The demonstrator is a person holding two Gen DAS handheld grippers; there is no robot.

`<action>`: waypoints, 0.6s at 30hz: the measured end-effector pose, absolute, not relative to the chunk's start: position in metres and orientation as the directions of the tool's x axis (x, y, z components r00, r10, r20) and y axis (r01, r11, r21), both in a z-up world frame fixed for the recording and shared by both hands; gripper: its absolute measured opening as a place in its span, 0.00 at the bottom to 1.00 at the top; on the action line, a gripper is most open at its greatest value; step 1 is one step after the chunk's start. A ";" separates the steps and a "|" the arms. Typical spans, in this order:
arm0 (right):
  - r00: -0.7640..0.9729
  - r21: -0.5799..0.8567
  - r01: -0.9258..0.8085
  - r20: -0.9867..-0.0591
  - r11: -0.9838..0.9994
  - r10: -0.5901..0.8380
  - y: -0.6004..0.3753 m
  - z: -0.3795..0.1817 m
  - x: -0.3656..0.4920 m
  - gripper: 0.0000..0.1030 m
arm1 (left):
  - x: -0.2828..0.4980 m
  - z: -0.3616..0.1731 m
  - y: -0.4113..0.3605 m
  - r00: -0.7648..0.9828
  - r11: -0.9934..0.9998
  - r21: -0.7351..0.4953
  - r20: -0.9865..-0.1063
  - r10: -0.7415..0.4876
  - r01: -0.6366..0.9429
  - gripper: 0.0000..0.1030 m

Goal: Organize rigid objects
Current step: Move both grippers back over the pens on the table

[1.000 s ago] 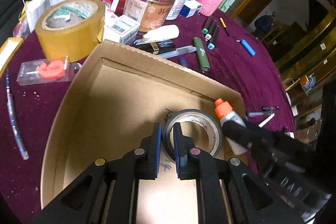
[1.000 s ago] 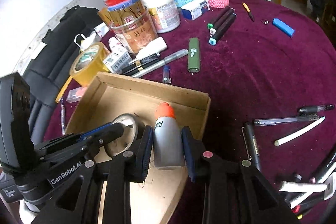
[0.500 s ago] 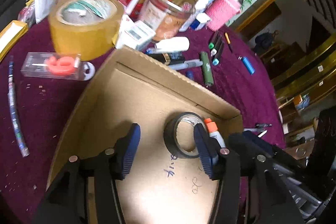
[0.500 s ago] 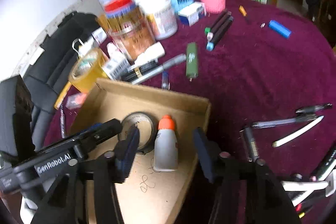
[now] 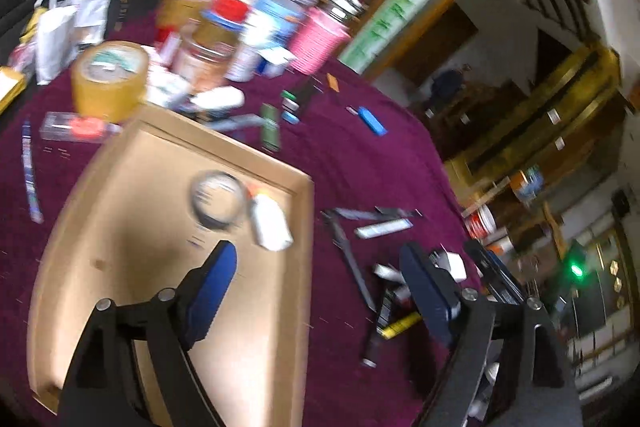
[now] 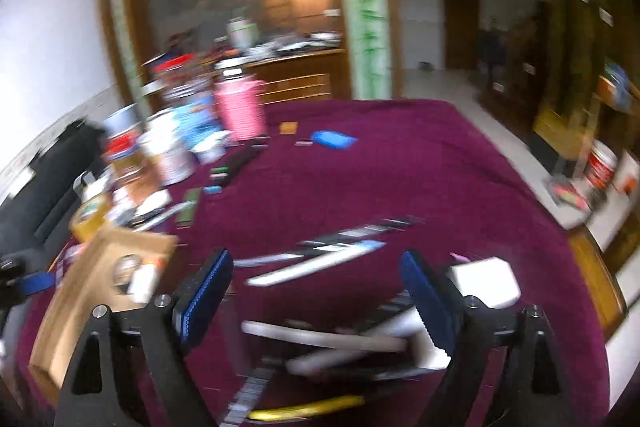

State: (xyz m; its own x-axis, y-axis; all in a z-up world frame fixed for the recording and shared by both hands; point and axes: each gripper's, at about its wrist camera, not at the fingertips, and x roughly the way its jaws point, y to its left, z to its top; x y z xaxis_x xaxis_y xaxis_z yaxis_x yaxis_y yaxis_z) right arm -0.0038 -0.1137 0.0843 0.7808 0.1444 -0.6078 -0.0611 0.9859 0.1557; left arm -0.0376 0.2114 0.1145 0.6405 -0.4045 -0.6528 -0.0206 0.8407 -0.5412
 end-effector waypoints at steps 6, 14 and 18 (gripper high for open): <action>0.787 0.208 0.146 -0.617 0.967 0.013 -0.202 0.052 -0.005 0.86 | -0.030 0.097 0.136 0.553 0.876 -0.479 -0.716 -0.426 0.054 0.83; 0.801 0.291 0.215 -0.598 0.932 0.002 -0.247 0.035 -0.008 0.86 | -0.008 0.076 0.039 0.475 0.921 -0.291 -0.792 -0.383 0.258 0.82; 0.780 0.333 0.201 -0.624 0.921 0.055 -0.252 0.028 -0.001 0.86 | 0.015 0.058 0.009 0.446 0.926 -0.216 -0.827 -0.342 0.309 0.82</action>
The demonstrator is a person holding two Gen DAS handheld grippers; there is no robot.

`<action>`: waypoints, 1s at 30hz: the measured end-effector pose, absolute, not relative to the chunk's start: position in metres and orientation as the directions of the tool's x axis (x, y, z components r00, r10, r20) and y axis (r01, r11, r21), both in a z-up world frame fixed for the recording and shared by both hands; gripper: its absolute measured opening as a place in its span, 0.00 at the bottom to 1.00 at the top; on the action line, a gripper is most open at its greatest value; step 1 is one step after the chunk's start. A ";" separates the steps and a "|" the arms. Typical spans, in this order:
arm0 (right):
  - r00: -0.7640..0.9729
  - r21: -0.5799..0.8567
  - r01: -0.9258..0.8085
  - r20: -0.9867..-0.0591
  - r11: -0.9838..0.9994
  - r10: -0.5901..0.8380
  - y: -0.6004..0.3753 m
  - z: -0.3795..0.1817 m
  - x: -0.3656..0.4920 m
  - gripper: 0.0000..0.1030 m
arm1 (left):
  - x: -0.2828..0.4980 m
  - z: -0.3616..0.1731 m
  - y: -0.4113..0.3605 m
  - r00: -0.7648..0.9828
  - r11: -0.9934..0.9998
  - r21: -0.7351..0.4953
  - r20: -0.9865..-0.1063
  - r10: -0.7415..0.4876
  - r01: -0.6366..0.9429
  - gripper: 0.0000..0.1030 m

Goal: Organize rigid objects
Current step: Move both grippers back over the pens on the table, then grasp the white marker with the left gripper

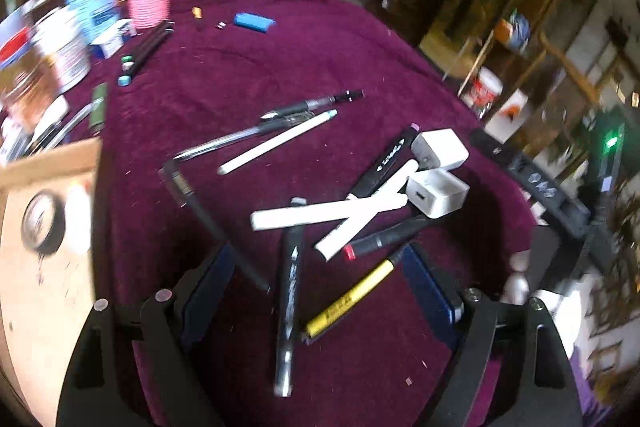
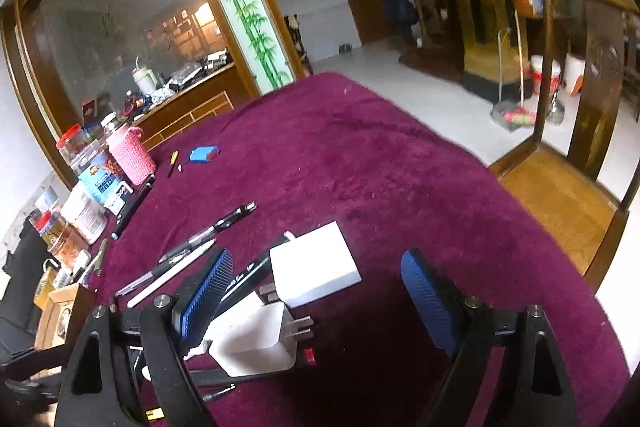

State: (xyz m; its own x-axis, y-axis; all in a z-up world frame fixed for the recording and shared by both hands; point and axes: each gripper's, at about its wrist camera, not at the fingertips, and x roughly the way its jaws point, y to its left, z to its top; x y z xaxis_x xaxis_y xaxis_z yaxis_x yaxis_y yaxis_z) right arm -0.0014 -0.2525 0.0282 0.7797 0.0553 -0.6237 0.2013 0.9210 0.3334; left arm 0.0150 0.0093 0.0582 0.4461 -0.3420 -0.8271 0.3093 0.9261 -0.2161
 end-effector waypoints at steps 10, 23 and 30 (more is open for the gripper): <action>0.756 0.360 0.223 -0.651 0.906 0.073 -0.258 0.019 0.000 0.86 | 0.040 0.022 -0.042 0.420 0.896 -0.011 -0.881 -0.219 0.444 0.69; 0.730 0.351 0.232 -0.679 0.907 0.075 -0.256 0.013 0.004 0.86 | 0.026 0.036 -0.029 0.428 0.883 -0.053 -0.860 -0.277 0.466 0.31; 0.721 0.354 0.231 -0.687 0.906 0.084 -0.256 0.011 0.006 0.86 | 0.050 0.027 -0.047 0.465 0.866 0.090 -0.868 -0.174 0.491 0.33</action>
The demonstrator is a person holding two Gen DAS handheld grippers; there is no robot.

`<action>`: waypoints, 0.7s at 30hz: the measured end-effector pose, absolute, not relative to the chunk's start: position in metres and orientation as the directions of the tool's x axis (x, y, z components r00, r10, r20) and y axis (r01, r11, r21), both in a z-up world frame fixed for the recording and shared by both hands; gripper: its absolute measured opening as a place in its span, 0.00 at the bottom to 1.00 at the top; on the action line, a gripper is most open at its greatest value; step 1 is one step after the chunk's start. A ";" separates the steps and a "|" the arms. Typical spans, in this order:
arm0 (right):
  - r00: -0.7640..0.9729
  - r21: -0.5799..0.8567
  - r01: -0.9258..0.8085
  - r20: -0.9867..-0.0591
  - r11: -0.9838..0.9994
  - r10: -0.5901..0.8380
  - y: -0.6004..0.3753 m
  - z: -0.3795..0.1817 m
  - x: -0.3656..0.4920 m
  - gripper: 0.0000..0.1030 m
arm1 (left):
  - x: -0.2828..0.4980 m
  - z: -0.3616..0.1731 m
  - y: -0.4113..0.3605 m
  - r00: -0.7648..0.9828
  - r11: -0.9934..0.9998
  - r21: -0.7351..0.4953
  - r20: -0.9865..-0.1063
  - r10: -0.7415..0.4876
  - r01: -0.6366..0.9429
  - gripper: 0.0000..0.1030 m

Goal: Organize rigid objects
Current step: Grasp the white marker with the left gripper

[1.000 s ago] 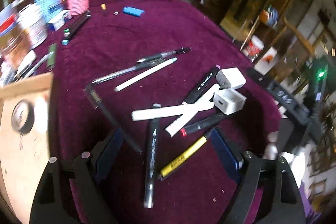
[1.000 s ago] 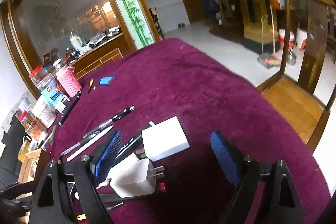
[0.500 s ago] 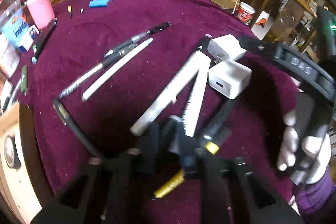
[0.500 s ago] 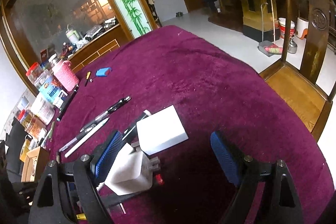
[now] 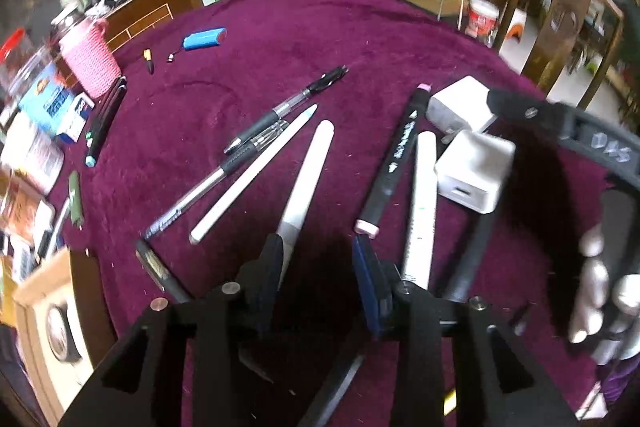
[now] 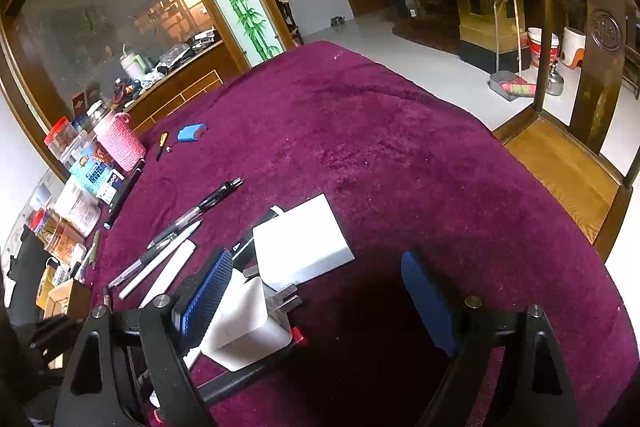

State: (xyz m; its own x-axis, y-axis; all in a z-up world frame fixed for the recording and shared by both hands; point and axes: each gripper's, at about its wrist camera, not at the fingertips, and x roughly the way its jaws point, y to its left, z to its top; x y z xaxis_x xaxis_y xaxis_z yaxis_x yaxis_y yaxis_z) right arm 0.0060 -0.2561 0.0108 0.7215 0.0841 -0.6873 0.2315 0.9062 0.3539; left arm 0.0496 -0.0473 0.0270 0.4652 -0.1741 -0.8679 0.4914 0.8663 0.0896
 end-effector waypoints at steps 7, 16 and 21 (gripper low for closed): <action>0.712 0.363 0.226 -0.695 0.904 0.102 -0.256 0.008 0.008 0.86 | 0.068 0.022 -0.054 0.455 0.863 0.100 -0.876 -0.159 0.495 0.26; 0.705 0.370 0.242 -0.702 0.897 0.100 -0.258 0.004 0.010 0.86 | 0.061 0.014 -0.076 0.510 0.832 0.175 -0.848 -0.144 0.526 0.23; 0.700 0.364 0.250 -0.708 0.897 0.092 -0.257 0.003 0.011 0.86 | 0.060 0.012 -0.066 0.462 0.851 0.096 -0.868 -0.182 0.516 0.00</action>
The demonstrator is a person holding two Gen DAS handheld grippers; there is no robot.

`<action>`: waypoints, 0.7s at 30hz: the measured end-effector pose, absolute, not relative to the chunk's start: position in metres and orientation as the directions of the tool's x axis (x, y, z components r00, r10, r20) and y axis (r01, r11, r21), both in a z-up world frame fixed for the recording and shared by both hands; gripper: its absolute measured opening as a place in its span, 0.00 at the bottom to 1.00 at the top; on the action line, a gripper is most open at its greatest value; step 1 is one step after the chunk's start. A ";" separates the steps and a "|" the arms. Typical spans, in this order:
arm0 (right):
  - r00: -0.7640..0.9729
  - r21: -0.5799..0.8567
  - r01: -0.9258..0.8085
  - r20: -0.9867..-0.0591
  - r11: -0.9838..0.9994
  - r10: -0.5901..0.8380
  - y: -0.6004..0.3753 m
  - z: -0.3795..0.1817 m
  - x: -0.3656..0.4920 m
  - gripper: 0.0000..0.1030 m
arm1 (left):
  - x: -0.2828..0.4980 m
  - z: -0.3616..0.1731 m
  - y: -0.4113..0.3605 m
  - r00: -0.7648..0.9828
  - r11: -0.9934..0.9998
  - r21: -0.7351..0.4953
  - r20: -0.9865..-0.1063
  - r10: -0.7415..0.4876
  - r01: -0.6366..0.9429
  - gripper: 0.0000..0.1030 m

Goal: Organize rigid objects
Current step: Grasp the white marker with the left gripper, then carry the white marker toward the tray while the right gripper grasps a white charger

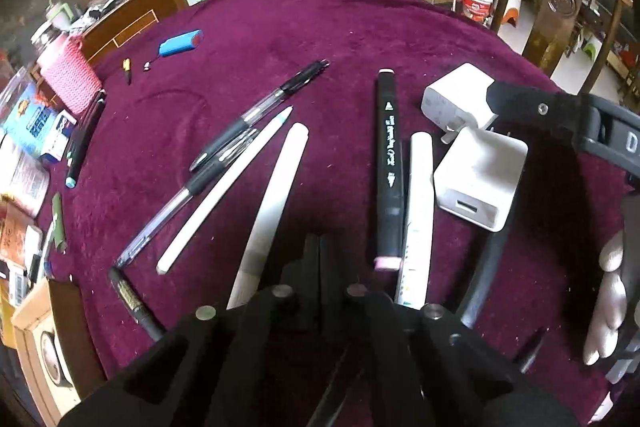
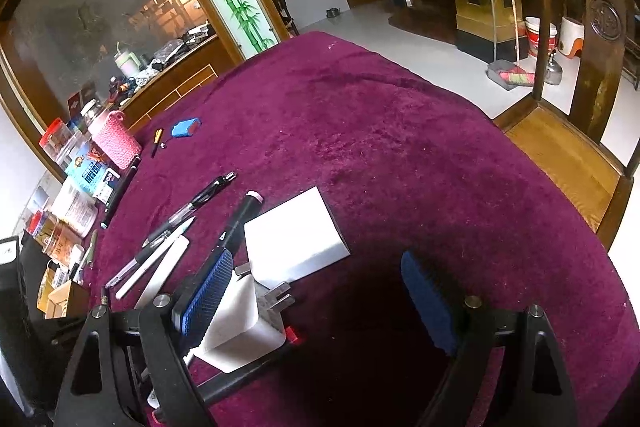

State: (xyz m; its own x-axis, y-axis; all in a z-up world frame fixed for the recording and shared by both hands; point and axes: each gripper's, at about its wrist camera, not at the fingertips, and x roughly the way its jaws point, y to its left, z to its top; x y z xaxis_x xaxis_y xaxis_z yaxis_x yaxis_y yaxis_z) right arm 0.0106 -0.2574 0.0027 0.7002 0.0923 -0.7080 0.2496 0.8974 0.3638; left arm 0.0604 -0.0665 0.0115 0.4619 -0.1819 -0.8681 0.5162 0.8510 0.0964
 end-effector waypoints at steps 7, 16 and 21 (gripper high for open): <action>0.693 0.360 0.263 -0.716 0.895 0.084 -0.260 0.001 0.011 0.86 | 0.050 0.028 -0.037 0.445 0.885 -0.037 -0.854 -0.270 0.465 0.00; 0.683 0.362 0.261 -0.724 0.895 0.094 -0.259 0.000 0.011 0.86 | 0.066 0.023 -0.038 0.450 0.869 -0.023 -0.849 -0.278 0.494 0.41; 0.676 0.375 0.251 -0.728 0.893 0.116 -0.259 -0.002 0.011 0.86 | 0.082 0.010 -0.052 0.444 0.864 0.032 -0.867 -0.225 0.502 0.40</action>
State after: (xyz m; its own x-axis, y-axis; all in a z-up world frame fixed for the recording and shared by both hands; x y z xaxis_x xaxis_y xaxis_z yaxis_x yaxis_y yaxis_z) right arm 0.0114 -0.2592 -0.0022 0.6763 0.1156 -0.7275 0.2507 0.8926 0.3748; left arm 0.0816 -0.0523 0.0097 0.4440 -0.2254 -0.8672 0.5017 0.8645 0.0321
